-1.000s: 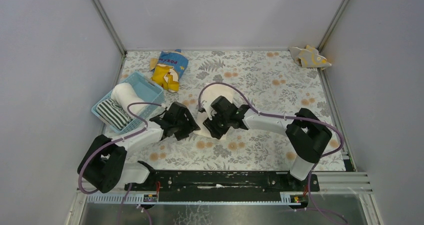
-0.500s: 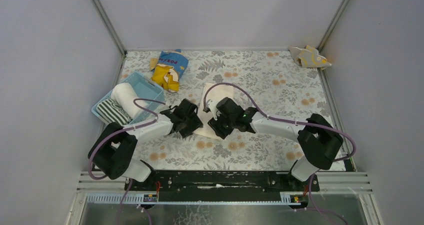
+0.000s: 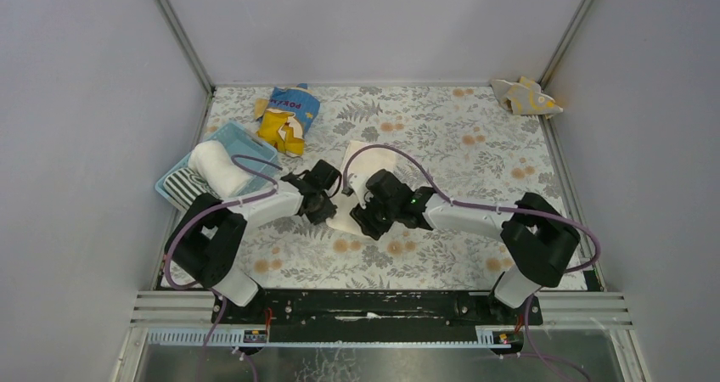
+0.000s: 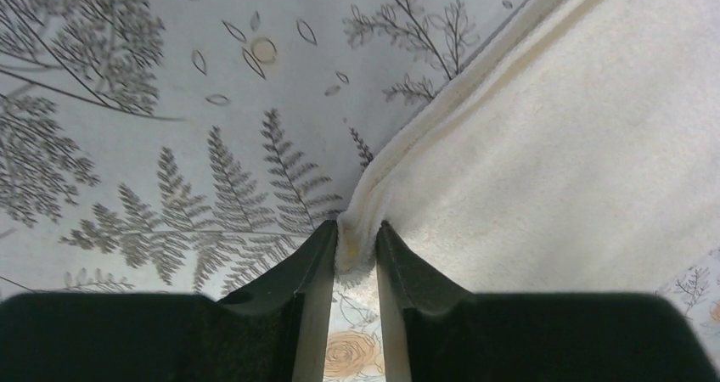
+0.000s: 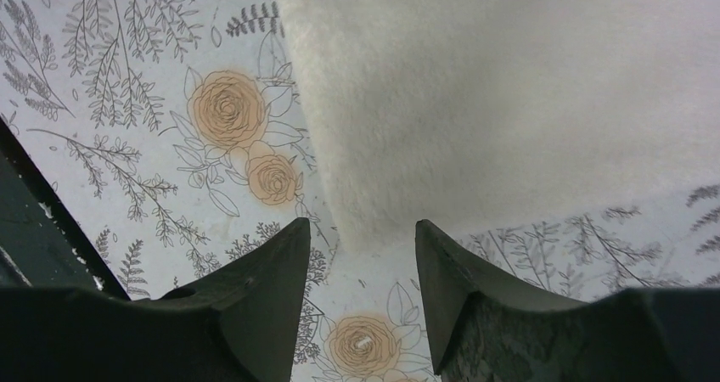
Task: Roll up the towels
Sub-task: Roll the towel at the center of the board.
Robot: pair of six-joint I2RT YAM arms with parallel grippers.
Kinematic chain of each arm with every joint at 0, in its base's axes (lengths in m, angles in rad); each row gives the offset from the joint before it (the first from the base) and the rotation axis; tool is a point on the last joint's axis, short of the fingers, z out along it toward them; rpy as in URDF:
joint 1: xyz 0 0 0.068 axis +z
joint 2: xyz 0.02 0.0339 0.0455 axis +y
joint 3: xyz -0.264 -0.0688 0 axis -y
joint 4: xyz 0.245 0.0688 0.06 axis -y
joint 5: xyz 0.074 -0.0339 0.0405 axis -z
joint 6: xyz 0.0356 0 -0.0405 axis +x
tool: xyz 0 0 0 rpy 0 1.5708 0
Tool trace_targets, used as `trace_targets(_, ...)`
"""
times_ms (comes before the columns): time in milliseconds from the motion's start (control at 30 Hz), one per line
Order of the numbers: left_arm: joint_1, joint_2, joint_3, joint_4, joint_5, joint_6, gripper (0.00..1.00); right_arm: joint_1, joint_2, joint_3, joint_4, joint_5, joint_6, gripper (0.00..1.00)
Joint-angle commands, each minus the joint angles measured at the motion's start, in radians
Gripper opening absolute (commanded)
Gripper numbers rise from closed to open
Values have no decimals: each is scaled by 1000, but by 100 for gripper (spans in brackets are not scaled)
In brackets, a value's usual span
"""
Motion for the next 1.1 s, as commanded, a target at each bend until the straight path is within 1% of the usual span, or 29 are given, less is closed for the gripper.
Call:
trace_targets(0, 49, 30, -10, -84, -75, 114, 22, 39, 49, 42, 38, -36, -47, 56)
trace_targets(100, 80, 31, -14, -53, -56, 170, 21, 77, 109, 74, 35, -1, -69, 56)
trace_targets(267, 107, 33, -28, -7, -14, 227, 21, 133, 149, 112, 39, 81, -107, 54)
trace_targets(400, 114, 31, -35, 13, 11, 253, 21, 166, 136, 112, 44, 199, -142, 51)
trace_targets(533, 121, 27, -42, 22, 21, 264, 21, 172, 82, 89, 85, 186, -146, 54)
trace_targets(667, 125, 27, -47, 36, 36, 266, 21, 175, 140, 101, 90, 163, -152, 54)
trace_targets(800, 125, 27, -47, 37, 35, 273, 21, 183, 182, 93, 113, 167, -154, 54)
trace_targets(867, 126, 30, -46, 36, 35, 273, 21, 186, 195, 95, 93, 188, -153, 54)
trace_targets(967, 127, 32, -44, 37, 36, 270, 21, 190, 152, 82, 44, 229, -144, 54)
trace_targets(1067, 127, 36, -42, 37, 37, 271, 21, 191, 64, 39, 20, 240, -128, 58)
